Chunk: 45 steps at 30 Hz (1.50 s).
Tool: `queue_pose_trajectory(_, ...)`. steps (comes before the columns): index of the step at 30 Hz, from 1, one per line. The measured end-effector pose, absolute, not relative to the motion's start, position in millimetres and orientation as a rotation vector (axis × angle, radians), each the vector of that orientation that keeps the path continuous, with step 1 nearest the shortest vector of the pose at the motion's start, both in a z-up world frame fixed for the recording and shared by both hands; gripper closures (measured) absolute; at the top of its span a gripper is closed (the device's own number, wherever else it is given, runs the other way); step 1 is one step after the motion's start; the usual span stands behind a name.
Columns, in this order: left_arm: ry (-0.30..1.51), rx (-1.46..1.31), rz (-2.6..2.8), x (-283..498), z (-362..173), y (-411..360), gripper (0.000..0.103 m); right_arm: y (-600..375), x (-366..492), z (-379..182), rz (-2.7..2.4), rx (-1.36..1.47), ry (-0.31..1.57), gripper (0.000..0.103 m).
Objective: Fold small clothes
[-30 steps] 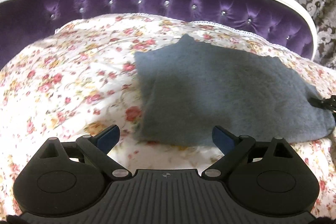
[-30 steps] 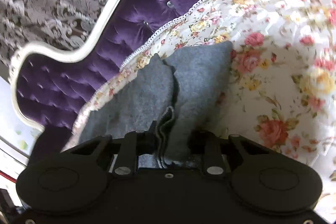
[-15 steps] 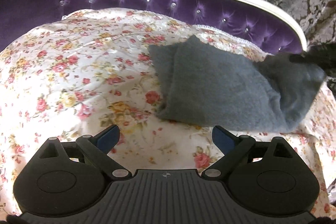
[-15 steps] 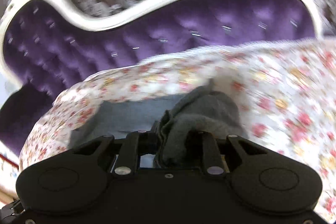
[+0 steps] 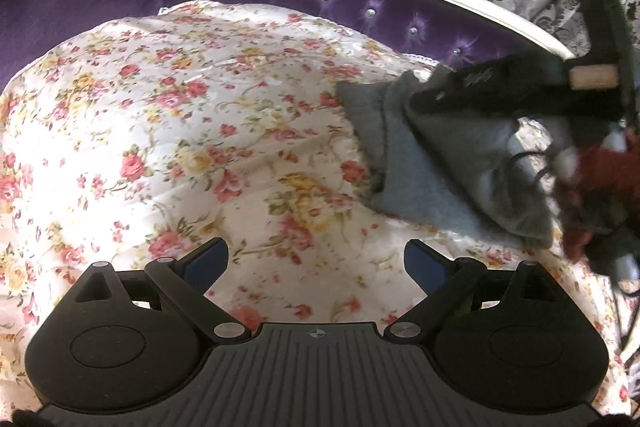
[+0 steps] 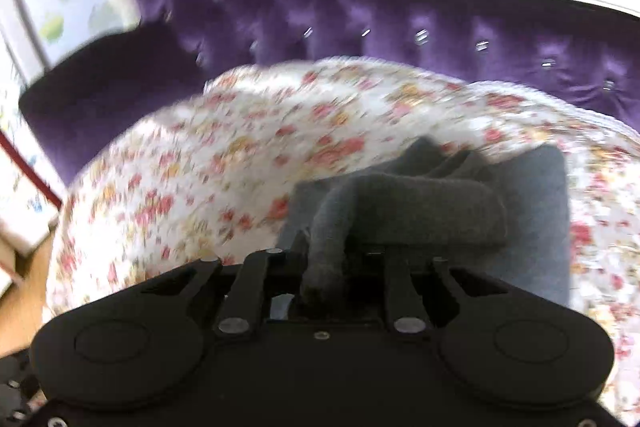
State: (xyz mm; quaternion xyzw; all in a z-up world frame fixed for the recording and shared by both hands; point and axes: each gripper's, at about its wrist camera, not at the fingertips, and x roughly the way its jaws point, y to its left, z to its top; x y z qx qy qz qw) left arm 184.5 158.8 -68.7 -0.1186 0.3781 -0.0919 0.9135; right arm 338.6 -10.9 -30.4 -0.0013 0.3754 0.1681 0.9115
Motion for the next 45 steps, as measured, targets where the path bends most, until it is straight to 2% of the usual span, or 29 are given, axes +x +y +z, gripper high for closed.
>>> queue_pose_trajectory(2, 0.779, -0.25, -0.189, 183.5, -70.4, 161.4, 0.007, 1.5, 336.2, -41.0, 0.356, -0.045, 0.783, 0.079)
queue_pose_trajectory(3, 0.779, -0.252, -0.19, 183.1, -70.9, 162.4, 0.007, 5.0, 336.2, -45.4, 0.358, -0.057, 0.783, 0.074)
queue_pose_trajectory(5, 0.78, -0.252, -0.191, 182.8, -71.5, 163.7, 0.007, 4.9, 334.5, -46.7, 0.384, -0.037, 0.766, 0.061)
queue_pose_trajectory(7, 0.777, -0.247, -0.194, 182.4, -71.1, 163.8, 0.007, -4.6, 330.2, -44.8, 0.462, 0.046, 0.733, 0.039)
queue_pose_trajectory(8, 0.774, -0.243, -0.196, 182.4, -69.9, 163.6, 0.007, -10.6, 327.2, -41.7, 0.498, 0.091, 0.714, 0.036)
queue_pose_trajectory(16, 0.711, -0.192, -0.224, 187.7, -46.7, 150.4, 0.007, -63.5, 289.4, -9.0, 0.492, 0.192, 0.548, 0.035)
queue_pose_trajectory(25, 0.611, -0.126, -0.246, 218.9, -16.2, 105.2, 0.007, -114.4, 264.8, -33.9, 0.234, 0.115, 0.534, 0.035)
queue_pose_trajectory(32, 0.594, 0.038, -0.215, 236.8, -39.4, 64.4, 0.007, -101.0, 248.3, -66.6, 0.116, -0.02, 0.568, 0.035)
queue_pose_trajectory(36, 0.671, 0.137, -0.096, 255.0, -67.8, 66.5, 0.008, -80.4, 237.5, -87.1, 0.153, -0.078, 0.59, 0.028)
queue_pose_trajectory(37, 0.697, 0.121, -0.095, 259.2, -74.3, 72.5, 0.008, -77.8, 234.2, -88.1, 0.163, -0.089, 0.587, 0.025)
queue_pose_trajectory(41, 0.737, -0.032, -0.143, 263.0, -82.7, 97.2, 0.006, -84.6, 229.7, -81.6, 0.206, -0.082, 0.596, 0.026)
queue_pose_trajectory(45, 0.75, -0.061, -0.157, 263.4, -84.2, 103.2, 0.006, -106.1, 223.1, -66.7, 0.173, -0.044, 0.537, 0.027)
